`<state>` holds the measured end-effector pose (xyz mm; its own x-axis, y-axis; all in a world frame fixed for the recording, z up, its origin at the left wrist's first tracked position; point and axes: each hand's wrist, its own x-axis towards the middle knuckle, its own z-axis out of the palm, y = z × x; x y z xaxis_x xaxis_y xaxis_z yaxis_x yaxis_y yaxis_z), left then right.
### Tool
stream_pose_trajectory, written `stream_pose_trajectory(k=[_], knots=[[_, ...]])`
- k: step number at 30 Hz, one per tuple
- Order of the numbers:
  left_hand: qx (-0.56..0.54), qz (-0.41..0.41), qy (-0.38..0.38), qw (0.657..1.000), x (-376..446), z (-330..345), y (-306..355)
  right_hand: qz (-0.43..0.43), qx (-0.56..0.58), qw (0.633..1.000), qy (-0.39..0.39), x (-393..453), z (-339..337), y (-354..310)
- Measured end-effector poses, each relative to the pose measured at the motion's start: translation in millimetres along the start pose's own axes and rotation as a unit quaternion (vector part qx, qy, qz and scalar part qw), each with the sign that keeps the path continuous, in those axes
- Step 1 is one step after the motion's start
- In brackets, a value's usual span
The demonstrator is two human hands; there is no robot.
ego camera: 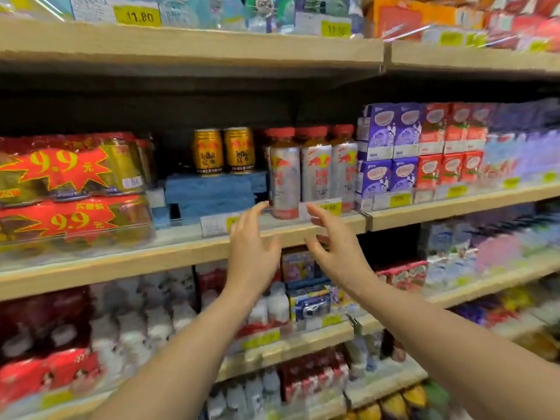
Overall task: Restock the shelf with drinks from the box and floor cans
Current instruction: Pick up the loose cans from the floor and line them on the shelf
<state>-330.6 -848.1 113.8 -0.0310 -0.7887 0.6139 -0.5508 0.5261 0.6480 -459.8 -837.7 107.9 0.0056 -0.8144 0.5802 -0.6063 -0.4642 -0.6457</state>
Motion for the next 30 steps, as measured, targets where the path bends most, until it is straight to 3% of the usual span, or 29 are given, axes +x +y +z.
stream_pose_trajectory(k=[5, 15, 21, 30], knots=[[0.019, -0.022, -0.026, 0.999, -97, 53, 43, 0.032, -0.052, 0.997, -0.039, -104, -64, 45], [0.054, -0.15, -0.23, 0.96, -301, 156, 74, 0.23, -0.092, 0.959, -0.138, -337, -157, 146], [0.068, -0.224, -0.375, 0.897, -396, 189, 49, 0.389, -0.077, 0.901, -0.177, -446, -148, 184], [0.064, -0.284, -0.519, 0.804, -480, 211, -21, 0.574, -0.072, 0.785, -0.221, -559, -97, 219]])
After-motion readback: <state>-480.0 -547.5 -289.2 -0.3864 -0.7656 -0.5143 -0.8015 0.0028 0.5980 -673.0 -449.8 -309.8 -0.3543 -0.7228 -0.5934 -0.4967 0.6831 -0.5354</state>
